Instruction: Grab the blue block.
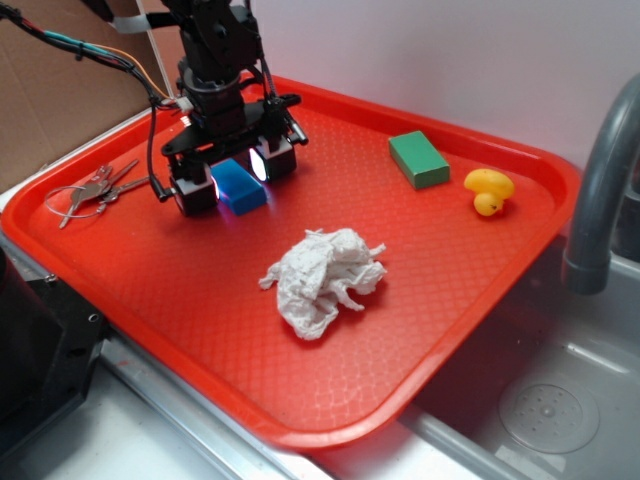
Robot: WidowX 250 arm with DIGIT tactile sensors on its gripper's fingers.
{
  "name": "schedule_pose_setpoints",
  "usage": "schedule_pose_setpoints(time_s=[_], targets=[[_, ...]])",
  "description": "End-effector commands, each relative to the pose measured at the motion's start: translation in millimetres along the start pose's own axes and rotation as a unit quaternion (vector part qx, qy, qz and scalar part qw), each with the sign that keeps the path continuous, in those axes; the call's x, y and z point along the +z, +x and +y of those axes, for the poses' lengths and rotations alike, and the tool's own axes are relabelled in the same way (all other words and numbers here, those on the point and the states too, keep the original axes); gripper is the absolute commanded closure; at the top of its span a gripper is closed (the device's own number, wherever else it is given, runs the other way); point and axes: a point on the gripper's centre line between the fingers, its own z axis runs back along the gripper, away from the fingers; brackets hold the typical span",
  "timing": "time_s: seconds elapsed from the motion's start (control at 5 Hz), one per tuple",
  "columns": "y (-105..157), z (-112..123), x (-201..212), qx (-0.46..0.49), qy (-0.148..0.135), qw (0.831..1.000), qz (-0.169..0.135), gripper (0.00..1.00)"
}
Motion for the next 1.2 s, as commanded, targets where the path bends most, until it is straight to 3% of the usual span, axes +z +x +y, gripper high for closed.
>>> schedule_pose_setpoints(time_s=[0.0, 0.2, 0.4, 0.8, 1.0], targets=[[7.1, 26.6, 60.2, -0.194, -0.040, 0.980, 0.010, 1.00], [9.4, 35.0, 103.2, -0.273, -0.055, 0.960, 0.018, 1.00], [9.0, 38.7, 130.7, -0.317, -0.086, 0.943, 0.046, 1.00], [-5.7, 29.5, 163.8, -0.394, -0.102, 0.911, 0.068, 1.00], [-20.0, 19.1, 177.9, -0.441, -0.145, 0.882, 0.084, 1.00]])
